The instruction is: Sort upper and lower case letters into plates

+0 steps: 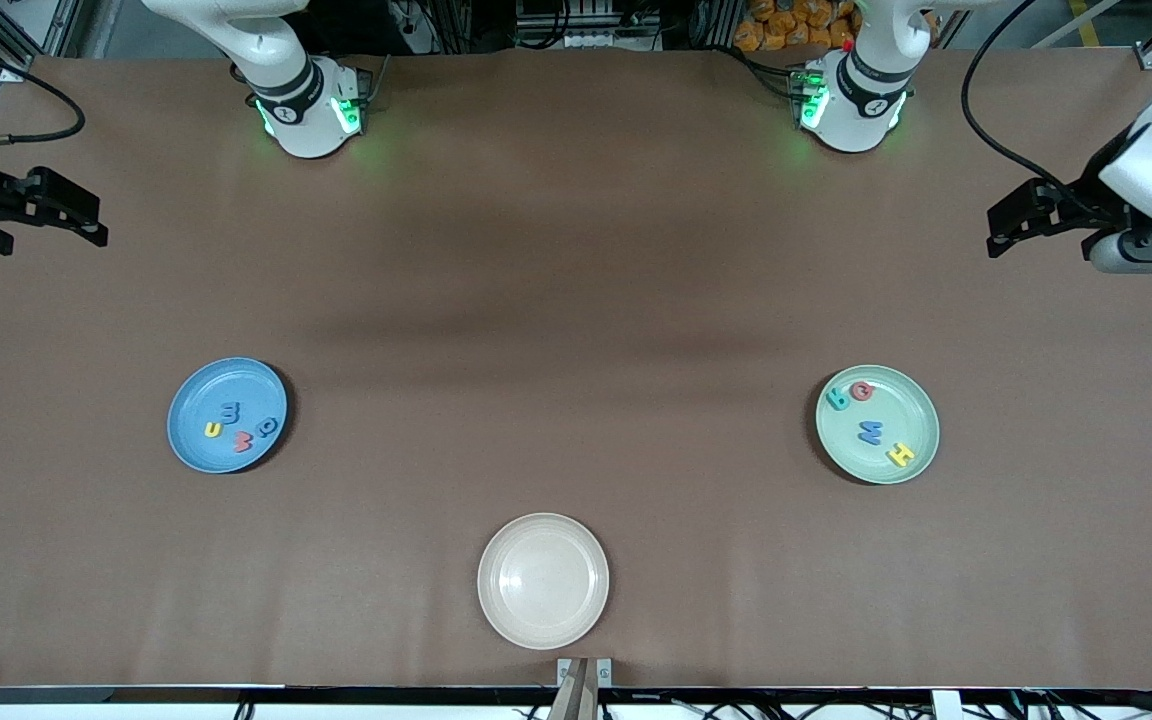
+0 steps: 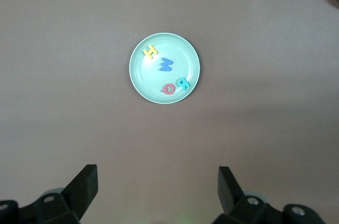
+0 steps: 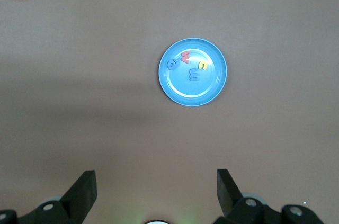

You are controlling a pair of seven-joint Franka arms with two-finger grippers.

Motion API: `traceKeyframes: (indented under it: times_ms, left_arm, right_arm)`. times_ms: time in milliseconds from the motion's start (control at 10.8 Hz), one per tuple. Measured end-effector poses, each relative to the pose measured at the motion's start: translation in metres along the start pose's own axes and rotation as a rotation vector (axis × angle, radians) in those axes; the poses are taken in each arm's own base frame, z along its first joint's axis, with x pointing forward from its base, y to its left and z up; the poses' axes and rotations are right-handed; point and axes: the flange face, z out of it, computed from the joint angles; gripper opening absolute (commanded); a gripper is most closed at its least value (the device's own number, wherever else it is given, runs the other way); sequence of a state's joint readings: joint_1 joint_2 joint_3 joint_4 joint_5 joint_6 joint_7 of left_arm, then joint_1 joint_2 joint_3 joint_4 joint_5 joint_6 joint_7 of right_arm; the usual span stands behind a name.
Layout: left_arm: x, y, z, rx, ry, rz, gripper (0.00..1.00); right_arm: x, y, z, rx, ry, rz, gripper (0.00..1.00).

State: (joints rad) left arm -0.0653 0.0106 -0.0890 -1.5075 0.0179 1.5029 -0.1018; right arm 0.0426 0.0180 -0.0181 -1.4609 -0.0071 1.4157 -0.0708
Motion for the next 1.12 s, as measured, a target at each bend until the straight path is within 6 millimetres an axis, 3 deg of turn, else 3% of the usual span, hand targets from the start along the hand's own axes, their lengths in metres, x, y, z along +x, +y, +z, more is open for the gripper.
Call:
traceKeyframes:
  times_ms: [372, 1116]
  left_arm:
    - [-0.0051, 0.0008, -0.0082, -0.001, 0.015, 0.001, 1.00]
    - [-0.0048, -0.0020, -0.0064, -0.004, 0.011, -0.004, 1.00]
  right_arm:
    - [-0.0001, 0.0000, -0.0005, 0.000, 0.001, 0.000, 1.00]
    - [-0.0002, 0.0017, -0.0018, 0.000, 0.004, 0.003, 1.00]
